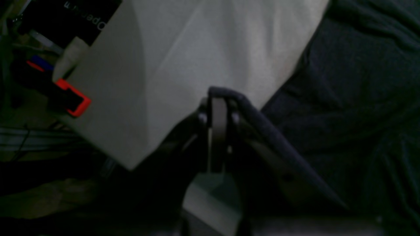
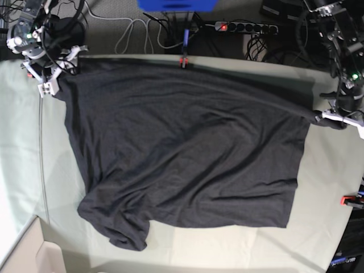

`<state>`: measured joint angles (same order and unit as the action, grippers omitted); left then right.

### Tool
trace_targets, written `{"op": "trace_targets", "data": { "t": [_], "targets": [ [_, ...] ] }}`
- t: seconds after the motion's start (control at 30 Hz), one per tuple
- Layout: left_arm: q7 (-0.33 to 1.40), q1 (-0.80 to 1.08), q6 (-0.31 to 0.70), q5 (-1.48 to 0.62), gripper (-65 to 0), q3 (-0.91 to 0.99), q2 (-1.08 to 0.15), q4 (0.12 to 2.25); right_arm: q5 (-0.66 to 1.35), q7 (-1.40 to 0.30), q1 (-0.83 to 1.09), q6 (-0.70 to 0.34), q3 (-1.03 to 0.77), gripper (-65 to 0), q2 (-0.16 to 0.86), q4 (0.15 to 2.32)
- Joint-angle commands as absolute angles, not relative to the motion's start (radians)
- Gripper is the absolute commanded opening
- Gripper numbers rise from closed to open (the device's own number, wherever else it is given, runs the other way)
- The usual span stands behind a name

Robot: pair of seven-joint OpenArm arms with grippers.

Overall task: Layout the t-shirt on the table in an organized manner, then fold the t-shirt properly
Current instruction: 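Hold the raised edge with both grippers while shifting the right gripper, then pull the held edge outward with both grippers to stretch the shirt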

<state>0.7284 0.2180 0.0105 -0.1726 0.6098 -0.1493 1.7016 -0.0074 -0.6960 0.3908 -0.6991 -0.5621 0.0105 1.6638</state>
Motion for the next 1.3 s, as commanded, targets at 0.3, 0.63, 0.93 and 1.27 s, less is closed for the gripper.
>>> {"op": "trace_targets", "data": {
  "t": [0.3,0.63,0.93,1.27],
  "targets": [
    [0.707,0.205,0.005,-0.171,-64.6,0.613,-0.163,1.716,0.001,-0.69,0.39,-0.698,-0.567,-54.1,0.005,1.676],
    [0.707,0.197,0.005,-0.17,-64.6,0.615,-0.163,1.69,0.002,-0.68,0.403,-0.698,-0.575,-65.0,0.005,1.71],
    [0.707,0.197,0.005,-0.17,-64.7,0.613,-0.163,1.69,-0.001,-0.69,0.395,-0.698,-0.604,-63.1,0.015,1.732],
    [0.707,0.196,0.005,-0.171,-64.7,0.613,-0.163,1.69,-0.001,-0.69,0.401,-0.698,-0.604,-32.1,0.015,1.693]
  ]
}}
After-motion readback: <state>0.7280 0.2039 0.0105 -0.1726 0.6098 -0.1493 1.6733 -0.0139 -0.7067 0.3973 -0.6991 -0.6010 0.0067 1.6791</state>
